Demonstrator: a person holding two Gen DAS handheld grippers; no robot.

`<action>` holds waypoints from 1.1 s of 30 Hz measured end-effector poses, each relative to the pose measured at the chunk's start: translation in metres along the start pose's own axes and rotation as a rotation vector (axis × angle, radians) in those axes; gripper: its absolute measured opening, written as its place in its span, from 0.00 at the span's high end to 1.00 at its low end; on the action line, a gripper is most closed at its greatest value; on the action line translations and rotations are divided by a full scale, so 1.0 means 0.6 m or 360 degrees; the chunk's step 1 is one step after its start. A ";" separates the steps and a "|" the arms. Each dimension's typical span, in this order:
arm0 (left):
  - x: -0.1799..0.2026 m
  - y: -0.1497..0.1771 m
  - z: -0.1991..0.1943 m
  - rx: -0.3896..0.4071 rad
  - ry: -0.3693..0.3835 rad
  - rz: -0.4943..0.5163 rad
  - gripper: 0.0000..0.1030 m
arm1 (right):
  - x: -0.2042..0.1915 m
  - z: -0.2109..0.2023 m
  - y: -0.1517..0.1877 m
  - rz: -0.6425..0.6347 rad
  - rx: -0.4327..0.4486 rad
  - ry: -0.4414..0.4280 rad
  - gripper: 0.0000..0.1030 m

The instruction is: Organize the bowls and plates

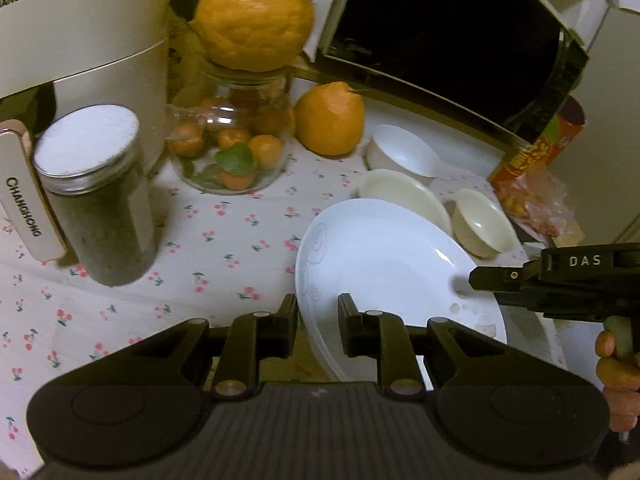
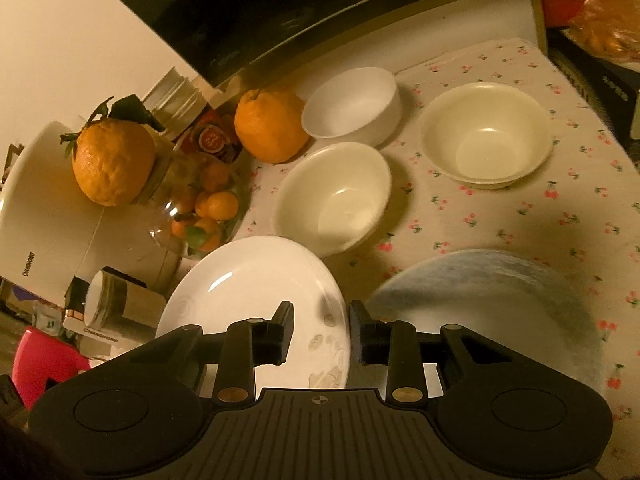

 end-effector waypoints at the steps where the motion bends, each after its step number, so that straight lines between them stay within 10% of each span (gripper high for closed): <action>1: 0.007 0.001 -0.001 0.0000 0.0016 0.0005 0.82 | 0.007 -0.005 0.000 0.0008 -0.0001 0.0008 0.71; 33: 0.162 0.063 0.047 -0.0134 0.0094 0.0323 0.82 | 0.153 -0.094 -0.010 0.0124 0.0066 0.0251 0.71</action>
Point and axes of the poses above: each gripper's, at about its wrist camera, not at the fingertips, and z roughly the way its jaws point, x to its right, y to its underside, the point moved 10 cm from there along z, roughly the way its jaws point, and after that the axes turned 7 degrees about z, right-handed, at the moved point
